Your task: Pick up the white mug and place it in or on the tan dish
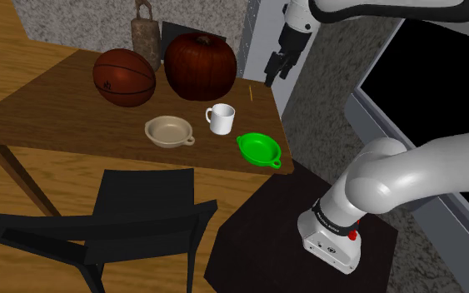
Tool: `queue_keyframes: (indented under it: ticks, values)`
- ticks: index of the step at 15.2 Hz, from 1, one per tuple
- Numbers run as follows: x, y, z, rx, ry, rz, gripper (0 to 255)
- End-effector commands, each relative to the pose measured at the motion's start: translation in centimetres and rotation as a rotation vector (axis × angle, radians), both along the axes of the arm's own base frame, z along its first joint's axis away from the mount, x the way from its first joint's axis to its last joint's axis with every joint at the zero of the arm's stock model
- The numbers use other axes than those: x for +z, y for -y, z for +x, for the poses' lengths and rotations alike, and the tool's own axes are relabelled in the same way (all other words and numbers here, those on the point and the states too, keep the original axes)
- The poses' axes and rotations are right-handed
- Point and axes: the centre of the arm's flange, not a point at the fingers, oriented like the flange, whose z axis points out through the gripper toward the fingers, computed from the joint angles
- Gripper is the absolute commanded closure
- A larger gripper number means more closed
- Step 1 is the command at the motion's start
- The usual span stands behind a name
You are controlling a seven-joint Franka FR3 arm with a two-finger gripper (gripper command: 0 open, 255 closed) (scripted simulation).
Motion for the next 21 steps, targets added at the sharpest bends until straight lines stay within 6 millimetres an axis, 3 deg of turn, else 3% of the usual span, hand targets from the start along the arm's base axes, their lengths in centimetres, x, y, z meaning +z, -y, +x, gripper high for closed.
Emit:
queue_keyframes:
  ticks: [1, 21]
  values:
    - [-1.7, 0.8, 2.0, 0.000, -0.003, 0.002, 0]
    - [-21.3, 6.2, 19.6, -0.002, -0.046, 0.025, 0]
